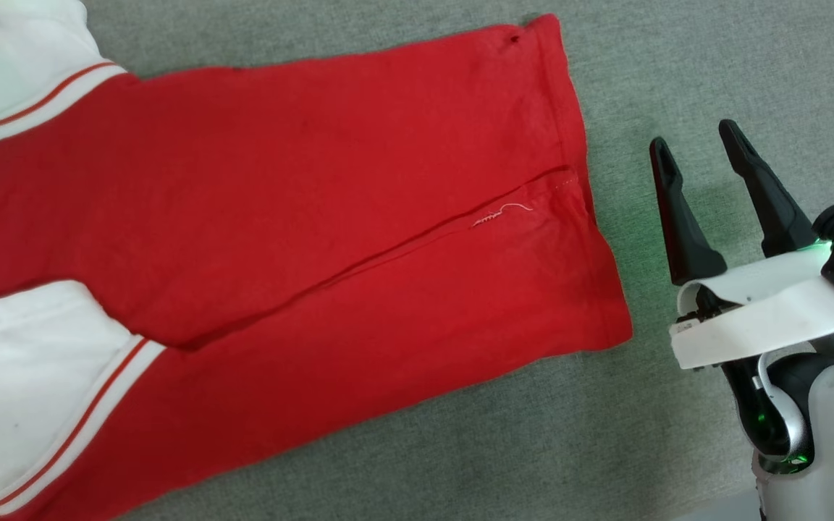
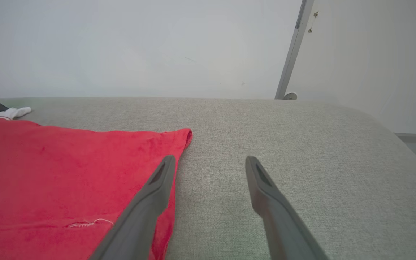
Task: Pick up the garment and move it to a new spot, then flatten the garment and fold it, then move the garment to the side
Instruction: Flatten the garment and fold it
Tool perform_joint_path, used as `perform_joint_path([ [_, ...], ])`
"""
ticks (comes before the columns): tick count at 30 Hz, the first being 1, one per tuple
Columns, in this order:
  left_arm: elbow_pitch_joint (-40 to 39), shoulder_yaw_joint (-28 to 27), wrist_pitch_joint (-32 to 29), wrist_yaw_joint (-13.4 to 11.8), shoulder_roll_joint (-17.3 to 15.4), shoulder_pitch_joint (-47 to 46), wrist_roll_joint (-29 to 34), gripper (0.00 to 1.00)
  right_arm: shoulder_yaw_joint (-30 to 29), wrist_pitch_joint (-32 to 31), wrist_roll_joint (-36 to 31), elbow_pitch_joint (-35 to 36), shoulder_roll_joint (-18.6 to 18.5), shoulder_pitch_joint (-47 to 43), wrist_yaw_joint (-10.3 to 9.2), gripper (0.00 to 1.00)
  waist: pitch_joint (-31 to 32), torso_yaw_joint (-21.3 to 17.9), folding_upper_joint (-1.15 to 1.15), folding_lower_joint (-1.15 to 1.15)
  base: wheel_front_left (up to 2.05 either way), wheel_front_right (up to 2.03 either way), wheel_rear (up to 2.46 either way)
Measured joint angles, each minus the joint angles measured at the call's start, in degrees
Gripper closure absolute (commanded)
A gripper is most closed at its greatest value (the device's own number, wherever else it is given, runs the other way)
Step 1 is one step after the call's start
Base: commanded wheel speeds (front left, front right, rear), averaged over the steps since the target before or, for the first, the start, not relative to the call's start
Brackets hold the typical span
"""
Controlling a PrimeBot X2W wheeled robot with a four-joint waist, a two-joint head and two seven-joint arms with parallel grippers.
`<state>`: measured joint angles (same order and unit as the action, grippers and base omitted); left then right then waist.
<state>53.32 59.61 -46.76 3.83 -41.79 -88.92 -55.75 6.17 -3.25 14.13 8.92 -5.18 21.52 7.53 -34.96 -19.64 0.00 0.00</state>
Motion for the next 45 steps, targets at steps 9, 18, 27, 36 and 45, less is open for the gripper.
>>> perform_joint_path([
  [9, 1.4, -0.4, 1.0, 0.3, 1.5, -0.5, -0.7, 1.00, 2.7, -8.7, 3.7, 1.3, -1.2, 3.9, 0.00, 0.00, -0.4, 0.8, 0.00, 0.00, 0.00, 0.00, 0.00],
  [18, 2.6, -0.1, 2.5, 0.7, 4.3, -1.7, -0.6, 1.00, 3.9, -27.4, 5.6, -7.3, -3.0, 19.6, 0.00, 0.00, -1.1, 2.7, 0.00, 0.00, 0.00, 0.00, 0.00],
  [27, 3.7, 0.2, 4.3, 1.5, 6.7, -2.9, -0.6, 1.00, 5.1, -40.6, 8.1, -24.2, -1.8, 32.4, 0.00, 0.00, -1.8, 4.6, 0.00, 0.00, 0.00, 0.00, 0.00],
  [36, 4.9, 0.2, 8.2, 2.1, 7.9, -2.7, -0.7, 1.00, 7.4, -44.8, 11.0, -31.0, -2.1, 36.9, 0.00, 1.00, -1.3, 5.6, 0.00, 0.00, 0.00, 0.00, 0.00],
  [45, 3.5, 1.3, 10.1, 3.0, 9.8, -1.5, -0.8, 1.00, 8.4, -40.3, 11.2, -29.5, -7.1, 35.1, 0.00, 1.00, 1.6, 8.6, 0.00, 0.00, 0.00, 0.00, 0.00],
])
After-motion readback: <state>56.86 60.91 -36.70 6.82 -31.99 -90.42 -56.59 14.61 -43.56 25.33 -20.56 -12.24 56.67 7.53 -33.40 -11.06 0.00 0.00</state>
